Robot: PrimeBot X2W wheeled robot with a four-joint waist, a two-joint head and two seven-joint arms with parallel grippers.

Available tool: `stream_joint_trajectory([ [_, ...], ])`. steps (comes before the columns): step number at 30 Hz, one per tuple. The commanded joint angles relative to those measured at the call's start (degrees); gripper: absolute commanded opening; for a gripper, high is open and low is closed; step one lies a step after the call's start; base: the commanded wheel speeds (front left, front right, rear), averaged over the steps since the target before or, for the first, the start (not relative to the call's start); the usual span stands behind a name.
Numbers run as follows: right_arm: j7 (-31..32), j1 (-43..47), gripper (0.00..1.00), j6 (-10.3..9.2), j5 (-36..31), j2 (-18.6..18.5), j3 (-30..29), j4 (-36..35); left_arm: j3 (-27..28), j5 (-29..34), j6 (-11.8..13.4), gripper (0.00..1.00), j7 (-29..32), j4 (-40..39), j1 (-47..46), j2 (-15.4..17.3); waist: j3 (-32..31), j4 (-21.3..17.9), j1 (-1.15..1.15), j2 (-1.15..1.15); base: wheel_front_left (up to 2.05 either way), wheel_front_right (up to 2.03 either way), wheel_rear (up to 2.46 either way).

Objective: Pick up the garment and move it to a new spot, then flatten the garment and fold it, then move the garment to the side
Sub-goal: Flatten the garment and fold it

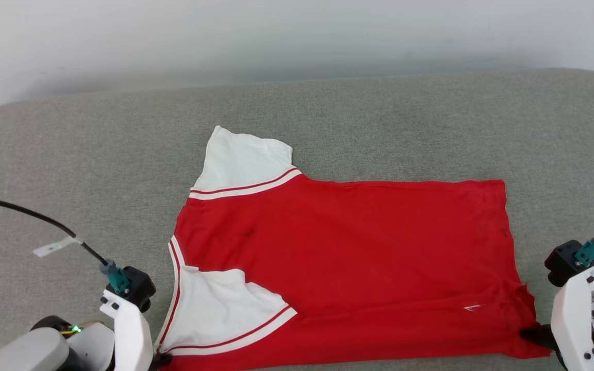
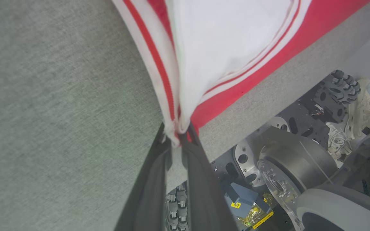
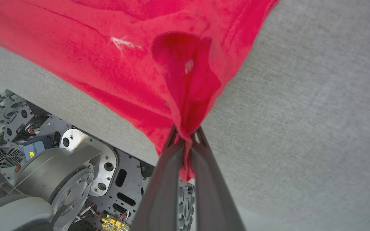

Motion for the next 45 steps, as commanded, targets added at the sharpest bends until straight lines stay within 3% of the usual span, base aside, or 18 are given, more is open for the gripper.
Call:
stream_joint_trajectory([
  [1, -0.21, 0.90, 0.00, -0.02, -0.51, 0.96, -0.59, 0.84, -0.10, -0.18, 0.36, 0.00, -0.64, 0.85, 1.02, -0.72, 0.27, -0.12, 0.00, 0.00, 0.00, 0.00, 0.00],
  [7, -1.08, 1.89, 0.00, -0.02, -2.75, 5.58, -1.25, 5.19, -0.73, 0.15, 0.02, 0.00, -2.03, 4.68, 1.69, -2.77, 0.74, -0.14, 0.00, 0.00, 0.00, 0.00, 0.00],
  [8, -1.22, 1.98, 0.18, -0.02, -3.19, 6.08, -1.20, 5.84, -0.57, 0.54, 0.02, 0.00, -2.47, 5.28, 1.35, -2.88, 0.68, -0.08, 0.00, 0.00, 0.00, 0.00, 0.00],
  [9, -1.71, 2.00, 0.50, -0.02, -3.58, 6.46, -1.53, 6.58, -0.37, 1.45, -0.04, 0.67, -3.35, 5.71, 0.77, -2.82, 0.53, -0.01, 0.00, 0.00, 0.00, 0.00, 0.00],
  [10, -2.30, 2.05, 1.00, -0.02, -3.97, 6.82, -2.00, 7.20, -0.22, 1.80, -0.05, 1.00, -3.82, 6.10, 0.51, -2.67, 0.32, 0.08, 0.00, 0.00, 0.00, 0.00, 0.00],
  [16, -8.33, 2.43, 1.00, -0.02, -5.98, 7.69, -4.42, 5.58, 0.36, 4.03, -1.13, 1.00, -5.22, 3.73, -1.50, -0.76, -1.55, 0.64, 0.00, 0.00, 0.00, 0.00, 0.00],
  [21, -20.70, 2.41, 1.00, -0.02, -10.15, 9.15, -9.81, 3.17, 3.22, 6.06, -0.53, 1.00, -8.56, 0.66, -4.82, 0.71, -2.35, 0.62, 0.00, 0.00, 0.00, 0.00, 0.00],
  [24, -28.40, 3.05, 1.00, -0.02, -12.72, 12.22, -14.97, 2.84, 4.84, 7.73, -0.22, 1.00, -10.81, 0.87, -7.31, 0.54, -2.47, 0.44, 0.00, 0.00, 0.00, 0.00, 0.00],
  [32, -44.28, 6.12, 1.00, -0.02, -23.39, 20.41, -26.42, -0.82, 7.39, 11.74, -0.86, 1.00, -13.46, 6.63, -16.39, -2.88, 0.32, -1.19, 0.00, 0.00, 0.00, 0.00, 0.00],
  [37, -52.02, 8.08, 1.00, -0.02, -29.49, 25.58, -31.17, -4.50, 8.02, 12.86, -1.73, 1.00, -10.92, 10.48, -23.64, -4.85, 4.24, -2.94, 0.00, 0.00, 0.00, 0.00, 0.00],
  [45, -57.27, 11.42, 1.00, -0.02, -40.84, 32.52, -35.70, -13.28, 7.78, 12.52, -3.00, 1.00, -3.53, 17.63, -36.15, -8.34, 11.54, -4.75, 0.00, 0.00, 0.00, 0.00, 0.00],
])
